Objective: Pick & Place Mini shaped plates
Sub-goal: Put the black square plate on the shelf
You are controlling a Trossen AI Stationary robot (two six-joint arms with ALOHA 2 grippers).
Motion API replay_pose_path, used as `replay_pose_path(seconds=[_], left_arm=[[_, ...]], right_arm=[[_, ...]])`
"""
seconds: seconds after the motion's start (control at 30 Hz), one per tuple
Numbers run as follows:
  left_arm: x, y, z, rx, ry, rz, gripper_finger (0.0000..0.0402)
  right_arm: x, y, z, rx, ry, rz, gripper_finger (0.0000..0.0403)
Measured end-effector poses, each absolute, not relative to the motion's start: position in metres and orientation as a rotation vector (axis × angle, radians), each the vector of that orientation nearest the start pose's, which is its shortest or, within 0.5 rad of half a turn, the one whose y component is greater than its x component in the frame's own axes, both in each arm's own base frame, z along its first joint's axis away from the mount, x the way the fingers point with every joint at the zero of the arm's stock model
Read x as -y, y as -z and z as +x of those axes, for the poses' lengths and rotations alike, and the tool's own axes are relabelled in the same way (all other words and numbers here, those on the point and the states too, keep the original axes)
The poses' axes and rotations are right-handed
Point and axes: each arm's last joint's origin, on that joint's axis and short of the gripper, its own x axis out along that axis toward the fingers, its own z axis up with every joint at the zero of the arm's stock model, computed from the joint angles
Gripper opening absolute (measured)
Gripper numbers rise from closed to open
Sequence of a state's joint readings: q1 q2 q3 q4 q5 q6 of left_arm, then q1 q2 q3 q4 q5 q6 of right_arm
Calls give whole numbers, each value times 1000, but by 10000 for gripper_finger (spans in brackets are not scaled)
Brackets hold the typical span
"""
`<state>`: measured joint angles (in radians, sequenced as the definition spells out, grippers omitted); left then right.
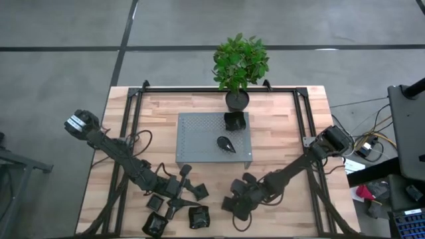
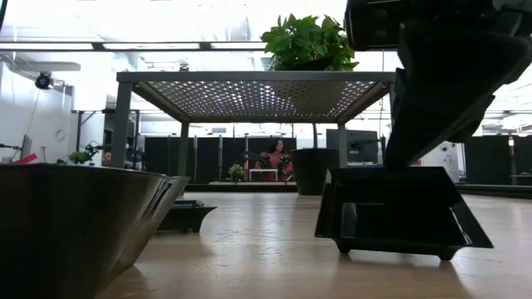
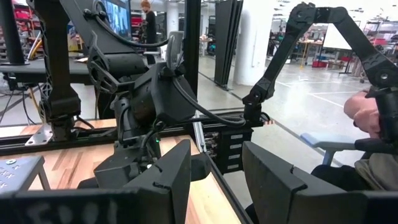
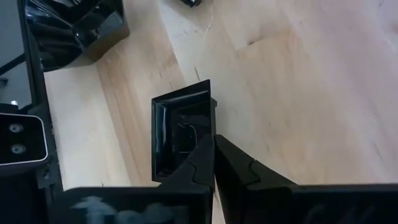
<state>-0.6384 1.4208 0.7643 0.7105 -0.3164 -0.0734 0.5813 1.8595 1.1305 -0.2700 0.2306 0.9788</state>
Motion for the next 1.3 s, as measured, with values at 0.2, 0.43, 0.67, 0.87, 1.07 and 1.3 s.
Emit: replay_pose_path(seconds=[0.2, 0.43, 0.67, 0.87, 1.07, 1.3], left_arm=[[175, -267, 251, 33, 323, -100, 140], [177, -260, 254, 6, 322, -76, 140], [186, -230, 271, -78, 313, 40, 140], [182, -218, 294, -138, 254, -133, 140], [176, -204, 307, -352, 190, -204, 140], [195, -203, 329, -467, 317, -50, 140]], right_arm=[[-193, -158, 317, -948, 142, 493, 8], [-187, -160, 324, -914, 133, 498, 8], [-184, -158, 324, -917, 137, 496, 8], [-185, -158, 324, -910, 133, 500, 8], [-188, -158, 322, -928, 101, 499, 8], [-190, -153, 315, -989, 98, 419, 8]])
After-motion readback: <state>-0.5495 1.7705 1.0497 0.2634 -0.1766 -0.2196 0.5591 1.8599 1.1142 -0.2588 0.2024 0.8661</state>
